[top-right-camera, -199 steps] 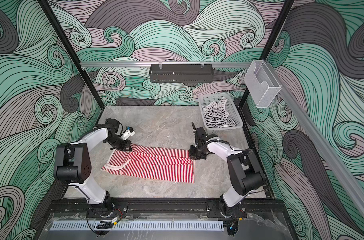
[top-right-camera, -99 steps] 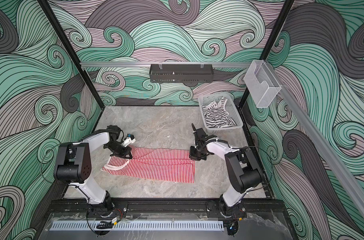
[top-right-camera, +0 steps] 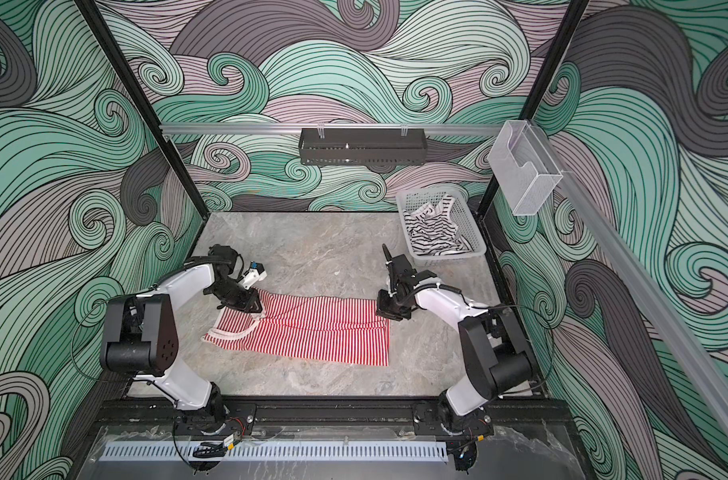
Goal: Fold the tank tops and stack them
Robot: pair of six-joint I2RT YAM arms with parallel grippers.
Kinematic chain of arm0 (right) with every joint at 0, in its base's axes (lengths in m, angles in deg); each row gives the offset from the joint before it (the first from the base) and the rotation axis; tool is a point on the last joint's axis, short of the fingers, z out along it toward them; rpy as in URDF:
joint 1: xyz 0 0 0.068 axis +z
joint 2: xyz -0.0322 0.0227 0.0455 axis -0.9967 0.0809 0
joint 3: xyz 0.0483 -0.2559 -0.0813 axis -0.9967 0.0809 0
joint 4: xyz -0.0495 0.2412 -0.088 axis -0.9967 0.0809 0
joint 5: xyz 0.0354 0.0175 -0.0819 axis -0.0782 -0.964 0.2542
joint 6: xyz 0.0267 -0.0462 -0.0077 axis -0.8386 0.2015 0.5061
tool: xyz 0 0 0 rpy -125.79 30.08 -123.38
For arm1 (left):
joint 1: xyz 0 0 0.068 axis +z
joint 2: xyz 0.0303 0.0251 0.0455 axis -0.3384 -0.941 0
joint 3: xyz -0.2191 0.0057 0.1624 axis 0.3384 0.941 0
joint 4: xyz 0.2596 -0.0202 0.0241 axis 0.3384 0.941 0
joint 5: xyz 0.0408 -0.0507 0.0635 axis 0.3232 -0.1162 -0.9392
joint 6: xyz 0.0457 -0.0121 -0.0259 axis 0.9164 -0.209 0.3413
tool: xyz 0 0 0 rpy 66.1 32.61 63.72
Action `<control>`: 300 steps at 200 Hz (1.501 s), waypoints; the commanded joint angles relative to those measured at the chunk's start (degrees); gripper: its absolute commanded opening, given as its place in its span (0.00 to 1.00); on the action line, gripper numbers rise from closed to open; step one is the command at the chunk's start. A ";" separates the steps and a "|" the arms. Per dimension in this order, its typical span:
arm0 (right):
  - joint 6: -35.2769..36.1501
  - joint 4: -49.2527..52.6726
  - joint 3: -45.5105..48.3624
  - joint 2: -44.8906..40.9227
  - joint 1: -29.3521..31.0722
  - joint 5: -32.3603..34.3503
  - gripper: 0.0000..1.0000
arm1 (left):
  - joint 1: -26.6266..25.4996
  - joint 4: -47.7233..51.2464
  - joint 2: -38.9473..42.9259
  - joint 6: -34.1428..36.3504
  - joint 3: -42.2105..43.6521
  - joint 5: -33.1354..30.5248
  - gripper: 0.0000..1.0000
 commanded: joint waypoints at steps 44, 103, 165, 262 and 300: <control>-1.38 -3.11 -5.14 12.39 2.10 0.76 0.10 | -1.50 -1.77 -10.71 -3.74 -6.35 -2.90 0.27; -2.82 -0.51 -2.10 12.07 2.01 5.39 0.08 | -1.23 -0.28 -16.56 -4.91 -9.54 -17.15 0.26; -6.62 -0.13 -4.66 14.76 2.01 7.07 0.07 | -3.42 10.67 -35.33 -5.41 -41.30 -14.24 0.26; -18.55 -1.05 -2.07 13.45 18.23 10.63 0.08 | -13.37 15.85 -60.52 -0.88 -89.44 -26.66 0.25; -20.88 0.50 -2.84 15.02 25.87 11.66 0.09 | -10.92 8.70 -46.42 -4.01 -74.28 -27.33 0.25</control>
